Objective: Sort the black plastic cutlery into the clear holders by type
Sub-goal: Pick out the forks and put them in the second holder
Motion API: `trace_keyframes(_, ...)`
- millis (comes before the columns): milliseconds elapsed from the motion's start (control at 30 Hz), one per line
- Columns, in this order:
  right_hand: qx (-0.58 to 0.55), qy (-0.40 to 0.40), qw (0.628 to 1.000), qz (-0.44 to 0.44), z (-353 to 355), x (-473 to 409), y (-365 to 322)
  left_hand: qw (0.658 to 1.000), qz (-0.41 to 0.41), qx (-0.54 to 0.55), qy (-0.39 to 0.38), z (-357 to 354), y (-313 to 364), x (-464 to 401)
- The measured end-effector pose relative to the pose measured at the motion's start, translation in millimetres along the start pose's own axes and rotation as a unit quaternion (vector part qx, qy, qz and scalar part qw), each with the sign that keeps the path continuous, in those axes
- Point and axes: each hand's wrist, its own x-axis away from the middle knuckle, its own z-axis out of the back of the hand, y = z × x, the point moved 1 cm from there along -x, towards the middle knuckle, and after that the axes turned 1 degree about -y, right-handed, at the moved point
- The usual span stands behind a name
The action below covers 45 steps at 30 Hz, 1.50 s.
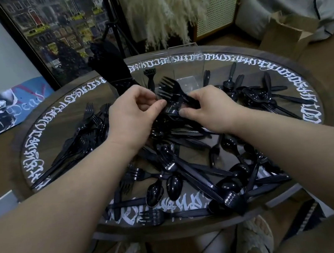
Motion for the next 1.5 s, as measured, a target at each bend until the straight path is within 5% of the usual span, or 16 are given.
trace_keyframes(133, -0.025, 0.044, 0.999, -0.003, 2, -3, -10, 0.997, 0.052, -0.001, -0.054, -2, -3, -1)
trace_keyframes(300, 0.053, -0.027, 0.998, -0.020, -3, 0, -7, 0.979, 0.048, -0.147, -0.134, -5, -8, 5)
trace_keyframes(500, 0.128, -0.139, 0.980, -0.069, -7, 10, 9, 0.899, -0.038, -0.349, -0.262, -7, -21, 15)
trace_keyframes(600, 0.145, -0.145, 0.976, -0.070, -11, 10, 12, 0.887, -0.056, -0.374, -0.263, -12, -29, 15)
trace_keyframes(933, 0.118, -0.114, 0.980, -0.110, -27, -1, 9, 0.923, -0.033, -0.313, -0.222, -14, -39, 13)
trace_keyframes(1167, -0.181, -0.083, 0.971, -0.130, -10, 1, 4, 0.972, 0.010, -0.169, -0.166, -4, -15, 9)
trace_keyframes(1333, -0.205, -0.112, 0.967, -0.097, -10, 8, -15, 0.989, 0.061, -0.029, -0.131, -6, 1, 10)
trace_keyframes(1500, -0.303, -0.044, 0.942, -0.138, -4, 5, -21, 0.984, 0.128, 0.072, -0.100, 0, 5, 9)
